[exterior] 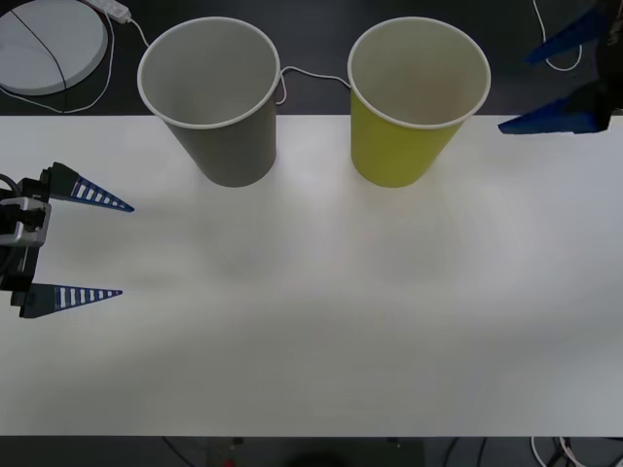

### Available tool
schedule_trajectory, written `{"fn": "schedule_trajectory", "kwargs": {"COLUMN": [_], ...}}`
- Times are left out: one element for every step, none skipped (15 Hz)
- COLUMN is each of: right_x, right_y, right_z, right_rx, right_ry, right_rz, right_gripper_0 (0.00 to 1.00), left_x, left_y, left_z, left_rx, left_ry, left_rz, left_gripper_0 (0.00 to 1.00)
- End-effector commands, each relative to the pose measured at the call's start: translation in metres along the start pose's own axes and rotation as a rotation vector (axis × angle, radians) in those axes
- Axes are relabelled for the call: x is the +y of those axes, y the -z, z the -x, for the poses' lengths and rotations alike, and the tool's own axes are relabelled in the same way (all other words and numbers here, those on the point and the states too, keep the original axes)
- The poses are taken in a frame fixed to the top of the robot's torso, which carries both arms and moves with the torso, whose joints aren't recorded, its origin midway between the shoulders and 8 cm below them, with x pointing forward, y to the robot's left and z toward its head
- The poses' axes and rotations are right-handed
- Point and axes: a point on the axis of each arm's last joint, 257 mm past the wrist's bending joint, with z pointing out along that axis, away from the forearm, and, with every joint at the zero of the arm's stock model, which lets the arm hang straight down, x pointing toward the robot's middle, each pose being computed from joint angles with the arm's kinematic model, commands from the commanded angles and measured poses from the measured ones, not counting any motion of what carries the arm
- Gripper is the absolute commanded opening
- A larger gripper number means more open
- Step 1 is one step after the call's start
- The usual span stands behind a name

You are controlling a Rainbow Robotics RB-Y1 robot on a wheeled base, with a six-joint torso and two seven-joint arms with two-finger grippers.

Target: Put the can into the green bin and the plastic bottle into the gray bin

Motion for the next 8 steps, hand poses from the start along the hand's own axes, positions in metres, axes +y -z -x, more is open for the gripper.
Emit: {"fn": "schedule_trajectory", "kwargs": {"right_x": [0.015,0.021,0.024,0.03,0.035,0.039,0.043,0.046], "right_y": [0.002,0.002,0.003,0.003,0.003,0.002,0.001,0.0], "right_z": [-0.023,-0.033,-0.041,-0.05,-0.06,-0.068,-0.077,-0.087], "right_rx": [-0.034,-0.042,-0.046,-0.052,-0.057,-0.059,-0.058,-0.055], "right_ry": [0.067,0.097,0.12,0.143,0.165,0.188,0.218,0.244], "right_rz": [0.047,0.061,0.068,0.08,0.093,0.101,0.109,0.114], "right_gripper_0": [1.0,1.0,1.0,1.0,1.0,1.0,1.0,1.0], "left_x": [0.0,0.0,0.0,0.0,0.0,0.0,0.0,0.0], "left_y": [0.0,0.0,0.0,0.0,0.0,0.0,0.0,0.0], "left_z": [0.0,0.0,0.0,0.0,0.0,0.0,0.0,0.0], "left_rx": [0.0,0.0,0.0,0.0,0.0,0.0,0.0,0.0], "left_ry": [0.0,0.0,0.0,0.0,0.0,0.0,0.0,0.0], "left_rz": [0.0,0.0,0.0,0.0,0.0,0.0,0.0,0.0], "left_gripper_0": [1.0,1.0,1.0,1.0,1.0,1.0,1.0,1.0]}}
